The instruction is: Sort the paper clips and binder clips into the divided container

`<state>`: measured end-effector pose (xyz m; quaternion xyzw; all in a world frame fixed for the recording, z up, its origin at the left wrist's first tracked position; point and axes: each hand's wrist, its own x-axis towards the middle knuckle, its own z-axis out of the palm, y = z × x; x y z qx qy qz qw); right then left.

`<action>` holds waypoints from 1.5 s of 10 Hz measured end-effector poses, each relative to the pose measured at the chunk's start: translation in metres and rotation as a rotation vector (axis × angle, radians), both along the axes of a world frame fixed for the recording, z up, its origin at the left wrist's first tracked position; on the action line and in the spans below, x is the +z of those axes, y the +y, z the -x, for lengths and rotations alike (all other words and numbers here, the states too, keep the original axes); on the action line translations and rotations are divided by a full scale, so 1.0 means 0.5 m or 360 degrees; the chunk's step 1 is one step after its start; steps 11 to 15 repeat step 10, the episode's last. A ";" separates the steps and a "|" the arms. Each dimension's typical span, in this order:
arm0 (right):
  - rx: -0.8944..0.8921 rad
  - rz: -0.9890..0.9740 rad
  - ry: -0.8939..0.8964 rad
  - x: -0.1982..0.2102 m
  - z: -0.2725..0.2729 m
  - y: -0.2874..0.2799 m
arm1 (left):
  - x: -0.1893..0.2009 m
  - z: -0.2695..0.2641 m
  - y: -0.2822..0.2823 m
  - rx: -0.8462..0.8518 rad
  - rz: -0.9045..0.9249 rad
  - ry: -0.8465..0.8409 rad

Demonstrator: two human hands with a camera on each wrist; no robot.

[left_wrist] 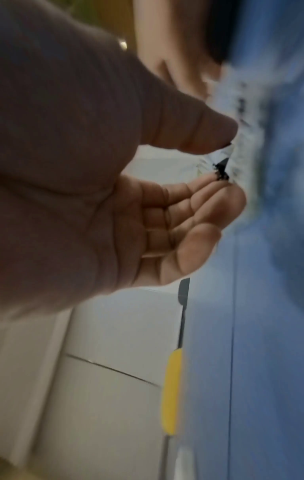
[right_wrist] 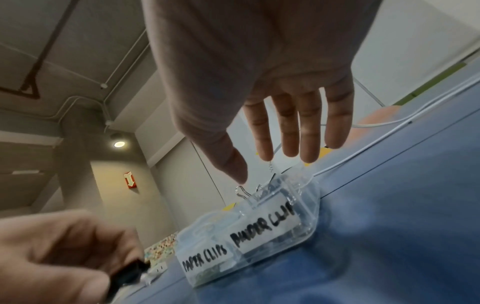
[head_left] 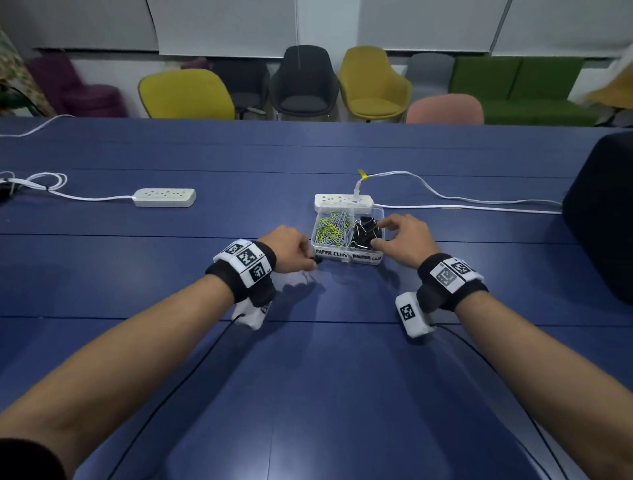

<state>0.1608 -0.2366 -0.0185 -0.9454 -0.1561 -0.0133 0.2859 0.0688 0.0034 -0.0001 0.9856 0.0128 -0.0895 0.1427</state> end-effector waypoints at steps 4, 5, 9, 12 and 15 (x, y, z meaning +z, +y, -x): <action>0.0053 -0.0013 0.0167 -0.009 0.014 -0.015 | 0.024 -0.148 -0.170 -0.0143 0.0149 -0.0309; 0.0061 -0.0012 0.0191 -0.015 0.013 -0.022 | 0.014 -0.160 -0.164 0.0034 -0.0002 -0.0386; 0.0086 -0.0044 0.0217 0.000 0.030 -0.021 | -0.012 -0.124 -0.157 -0.0063 0.0006 -0.0262; 0.0073 -0.0024 0.0212 0.002 0.046 -0.029 | -0.006 -0.103 -0.133 0.0023 0.0164 -0.0373; 0.0073 -0.0024 0.0212 0.002 0.046 -0.029 | -0.006 -0.103 -0.133 0.0023 0.0164 -0.0373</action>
